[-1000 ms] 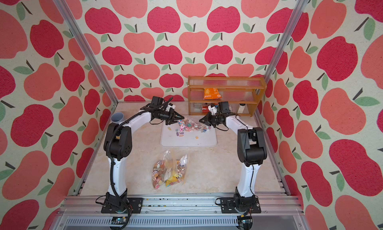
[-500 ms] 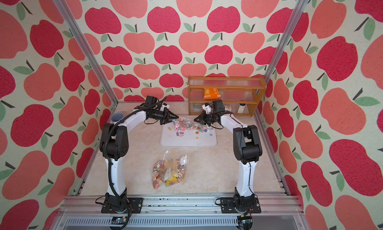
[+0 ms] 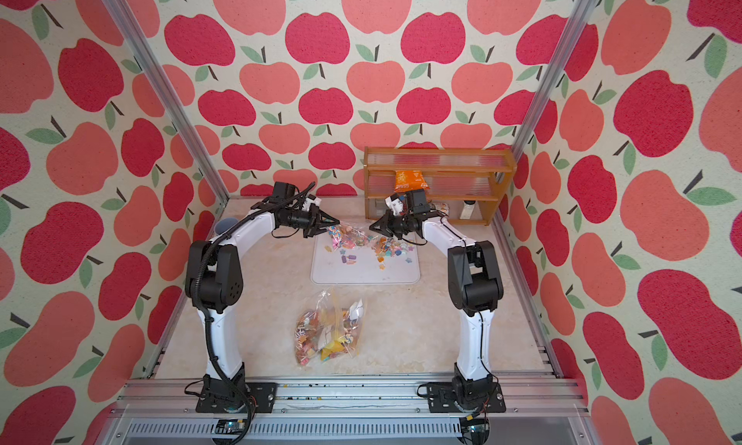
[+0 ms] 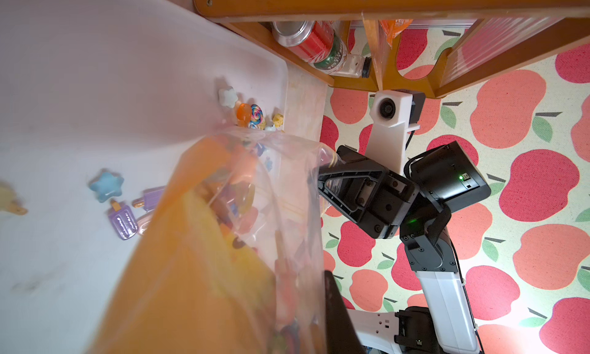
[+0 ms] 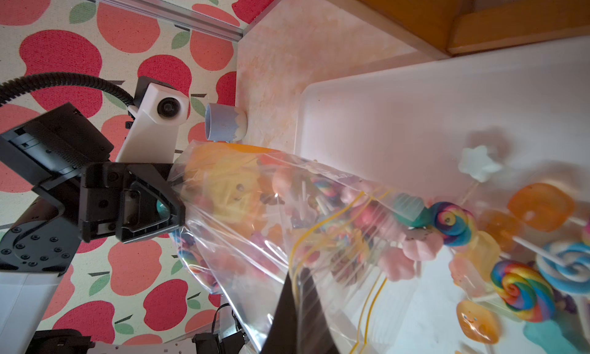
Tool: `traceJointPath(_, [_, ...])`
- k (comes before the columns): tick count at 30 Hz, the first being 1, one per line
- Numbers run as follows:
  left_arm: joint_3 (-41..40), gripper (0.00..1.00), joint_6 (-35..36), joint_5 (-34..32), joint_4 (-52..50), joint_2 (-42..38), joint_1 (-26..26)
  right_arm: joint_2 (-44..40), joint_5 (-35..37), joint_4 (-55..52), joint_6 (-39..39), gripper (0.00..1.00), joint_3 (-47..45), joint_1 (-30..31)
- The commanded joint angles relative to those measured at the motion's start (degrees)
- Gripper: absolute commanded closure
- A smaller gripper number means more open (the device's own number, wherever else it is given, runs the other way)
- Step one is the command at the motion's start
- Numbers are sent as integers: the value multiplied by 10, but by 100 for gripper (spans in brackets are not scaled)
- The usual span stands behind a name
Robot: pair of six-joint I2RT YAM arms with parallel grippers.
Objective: Pour candies out of the ziploc bag
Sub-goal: 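Pour the candies out of the ziploc bag onto the tray.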
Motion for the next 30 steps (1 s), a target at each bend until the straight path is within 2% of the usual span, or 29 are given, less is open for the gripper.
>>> traceJointPath(1, [1, 91, 20, 11, -15, -56, 50, 27, 49, -34, 8, 100, 15, -9])
traceJointPath(20, [2, 91, 42, 21, -53, -91, 70, 46, 46, -11, 27, 100, 4, 13])
traceJointPath(30, [-6, 91, 65, 24, -86, -112, 98, 22, 49, -2, 33, 100, -19, 19])
